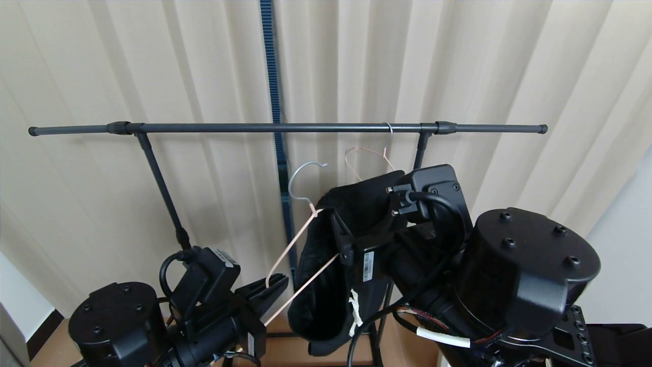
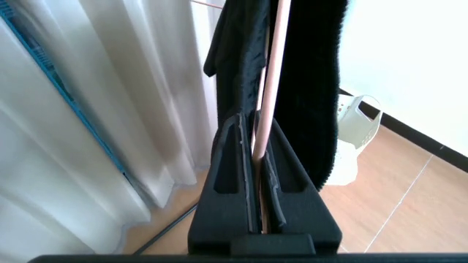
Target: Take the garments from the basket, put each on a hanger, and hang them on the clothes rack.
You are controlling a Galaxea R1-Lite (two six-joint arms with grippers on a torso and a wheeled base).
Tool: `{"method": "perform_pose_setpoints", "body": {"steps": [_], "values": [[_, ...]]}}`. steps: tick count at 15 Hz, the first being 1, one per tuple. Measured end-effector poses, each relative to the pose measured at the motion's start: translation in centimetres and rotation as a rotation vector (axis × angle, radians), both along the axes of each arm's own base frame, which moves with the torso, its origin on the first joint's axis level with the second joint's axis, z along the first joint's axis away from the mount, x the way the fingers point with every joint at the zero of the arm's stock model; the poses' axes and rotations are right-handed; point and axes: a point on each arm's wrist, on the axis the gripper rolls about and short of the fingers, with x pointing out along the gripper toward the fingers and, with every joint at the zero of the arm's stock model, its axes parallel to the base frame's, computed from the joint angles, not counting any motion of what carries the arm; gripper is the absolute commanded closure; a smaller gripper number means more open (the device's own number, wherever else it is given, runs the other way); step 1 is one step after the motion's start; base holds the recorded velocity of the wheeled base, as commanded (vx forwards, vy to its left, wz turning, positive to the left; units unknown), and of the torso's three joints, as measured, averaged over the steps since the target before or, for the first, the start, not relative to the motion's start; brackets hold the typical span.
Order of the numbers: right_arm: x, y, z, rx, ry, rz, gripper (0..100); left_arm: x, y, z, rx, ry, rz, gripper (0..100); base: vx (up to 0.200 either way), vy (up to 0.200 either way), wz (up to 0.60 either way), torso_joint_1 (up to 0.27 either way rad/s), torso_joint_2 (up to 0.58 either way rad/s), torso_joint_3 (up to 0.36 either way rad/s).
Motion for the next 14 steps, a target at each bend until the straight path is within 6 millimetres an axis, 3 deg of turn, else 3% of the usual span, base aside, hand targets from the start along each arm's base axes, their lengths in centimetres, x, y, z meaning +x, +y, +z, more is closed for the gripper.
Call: {"method": "perform_pose_setpoints", "body": {"steps": [4, 7, 10, 14], "values": [[-0.6, -0.9, 0.2, -0.018, 0.010, 0.013, 0, -0.3, 0.2, -0.3, -0.005, 0.026, -0.007, 100, 0.000, 0.000, 0.00, 0.000, 0.00, 0.000], [-1.6, -2.7, 0.8, -0.065, 0.046, 0.110, 0, -0.7, 0.5, -0.6, 0.006, 0.047, -0.051, 100, 0.000, 0.000, 0.00, 0.000, 0.00, 0.000], [-2.1, -6.4, 0.5, -0.253, 0.220, 0.212, 0, -1.3, 1.6, -1.2, 0.044, 0.070, -0.137, 100, 0.000, 0.000, 0.00, 0.000, 0.00, 0.000], [-2.4, -12.3, 2.3, -0.489, 0.399, 0.520, 0, -1.3, 2.5, -1.4, 0.056, 0.079, -0.171, 100, 0.000, 0.000, 0.00, 0.000, 0.00, 0.000]]}}
